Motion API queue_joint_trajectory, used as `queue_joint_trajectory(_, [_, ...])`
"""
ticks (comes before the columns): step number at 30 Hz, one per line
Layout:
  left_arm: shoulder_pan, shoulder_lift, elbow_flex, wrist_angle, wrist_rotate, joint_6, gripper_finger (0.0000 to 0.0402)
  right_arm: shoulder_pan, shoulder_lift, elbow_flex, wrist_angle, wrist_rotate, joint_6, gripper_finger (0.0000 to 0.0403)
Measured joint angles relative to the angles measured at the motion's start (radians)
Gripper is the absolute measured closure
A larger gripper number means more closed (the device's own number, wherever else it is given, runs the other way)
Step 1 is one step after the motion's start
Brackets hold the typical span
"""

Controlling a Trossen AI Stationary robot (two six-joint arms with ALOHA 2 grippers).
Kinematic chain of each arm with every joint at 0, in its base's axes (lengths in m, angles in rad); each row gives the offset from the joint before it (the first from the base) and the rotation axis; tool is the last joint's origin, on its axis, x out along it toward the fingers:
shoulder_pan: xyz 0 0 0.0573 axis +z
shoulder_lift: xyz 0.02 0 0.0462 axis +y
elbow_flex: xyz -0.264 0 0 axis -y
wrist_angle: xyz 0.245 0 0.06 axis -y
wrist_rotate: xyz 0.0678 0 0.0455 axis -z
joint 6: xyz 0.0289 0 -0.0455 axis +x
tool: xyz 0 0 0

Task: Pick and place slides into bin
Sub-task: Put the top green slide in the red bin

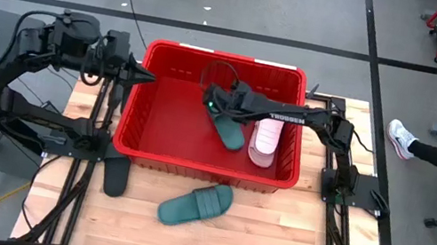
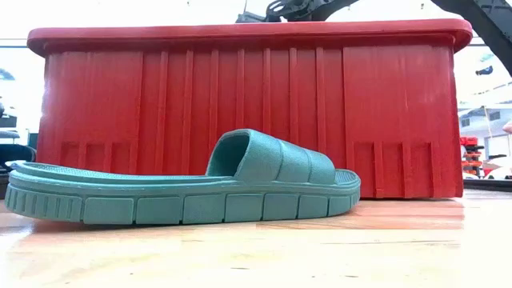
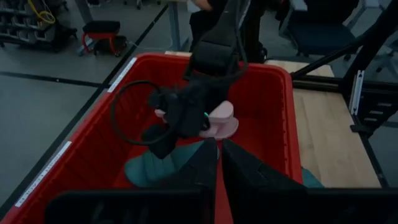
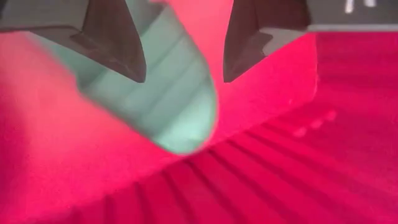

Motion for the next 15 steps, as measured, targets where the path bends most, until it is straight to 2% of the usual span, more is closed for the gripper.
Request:
queue_joint_trajectory(4, [0.000, -0.001, 0.000, 0.011, 0.000, -0.008, 0.0377, -0.051, -0.001, 0.040, 0.030, -0.113, -0.353, 0.0185])
queue_joint_trajectory(6, [0.000, 0.000, 0.000, 0.012, 0.000, -0.027, 0.0380, -0.076, -0.001, 0.043, 0.028, -0.151, -0.462, 0.0185])
queue_joint_trajectory(10, [0.000, 0.000, 0.000, 0.011, 0.000, -0.055, 0.0384, -0.118, -0.001, 0.025, 0.027, -0.169, -0.563, 0.0185])
queue_joint_trajectory(15, [0.000, 0.000, 0.000, 0.024, -0.002, -0.061, 0.0384, -0.135, 0.047, 0.012, 0.110, -0.200, -0.588, 0.0185])
